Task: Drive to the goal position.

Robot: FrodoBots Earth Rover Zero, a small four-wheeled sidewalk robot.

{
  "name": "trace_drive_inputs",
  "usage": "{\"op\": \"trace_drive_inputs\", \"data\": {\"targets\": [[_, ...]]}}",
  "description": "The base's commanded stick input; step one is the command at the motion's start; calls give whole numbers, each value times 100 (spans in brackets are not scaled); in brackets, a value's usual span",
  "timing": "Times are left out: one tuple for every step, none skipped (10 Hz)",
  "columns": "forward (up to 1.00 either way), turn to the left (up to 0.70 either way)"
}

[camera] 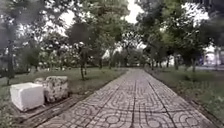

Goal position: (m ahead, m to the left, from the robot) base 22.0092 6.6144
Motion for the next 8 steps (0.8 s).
{"op": "trace_drive_inputs", "data": {"targets": [[100,0],[100,0],[100,-19],[100,-27],[100,-27],[100,-27],[100,-27],[100,-27]]}}
